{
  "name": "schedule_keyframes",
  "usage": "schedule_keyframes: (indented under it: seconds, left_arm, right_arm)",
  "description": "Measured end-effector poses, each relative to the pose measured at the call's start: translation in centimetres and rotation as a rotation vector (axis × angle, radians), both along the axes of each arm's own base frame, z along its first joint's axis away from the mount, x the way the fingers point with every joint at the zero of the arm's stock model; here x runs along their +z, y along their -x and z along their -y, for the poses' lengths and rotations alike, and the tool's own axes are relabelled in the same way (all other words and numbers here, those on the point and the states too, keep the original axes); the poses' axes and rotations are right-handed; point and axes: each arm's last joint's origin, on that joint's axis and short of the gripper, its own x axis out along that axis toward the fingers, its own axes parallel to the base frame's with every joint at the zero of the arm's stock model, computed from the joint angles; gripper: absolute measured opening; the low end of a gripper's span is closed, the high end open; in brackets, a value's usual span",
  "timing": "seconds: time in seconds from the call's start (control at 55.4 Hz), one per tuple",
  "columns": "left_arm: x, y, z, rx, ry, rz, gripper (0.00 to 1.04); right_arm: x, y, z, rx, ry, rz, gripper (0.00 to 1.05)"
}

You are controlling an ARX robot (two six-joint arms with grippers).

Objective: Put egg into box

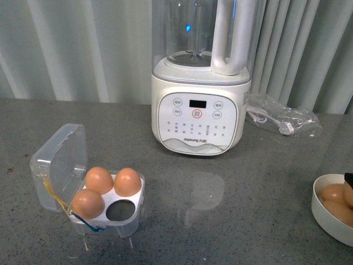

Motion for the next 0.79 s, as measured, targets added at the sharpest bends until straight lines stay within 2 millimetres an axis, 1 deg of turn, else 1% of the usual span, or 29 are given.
schedule_keyframes:
  seconds: [0.18, 0.361, 0.577, 0.794]
  left_arm:
    - [0.0, 0.0, 0.0, 0.0, 0.0, 0.0, 0.98]
    - [0.0, 0.0, 0.0, 0.0, 0.0, 0.0, 0.98]
    - [0.0, 0.0, 0.0, 0.0, 0.0, 0.0, 0.98]
    - [0.0, 0.0, 0.0, 0.0, 0.0, 0.0, 0.98]
  right_arm:
    - [1.5, 0.1, -0.8, 0.137, -0.019, 0.016, 0.39]
    - [2.7, -0.8, -2.7, 0.374, -0.047, 0.019, 0.39]
    - [3.2, -2.0, -5.8, 0.564, -0.077, 0.015, 0.39]
    - [3.1, -2.9, -9.1, 0.664, -0.068, 0.014, 0.39]
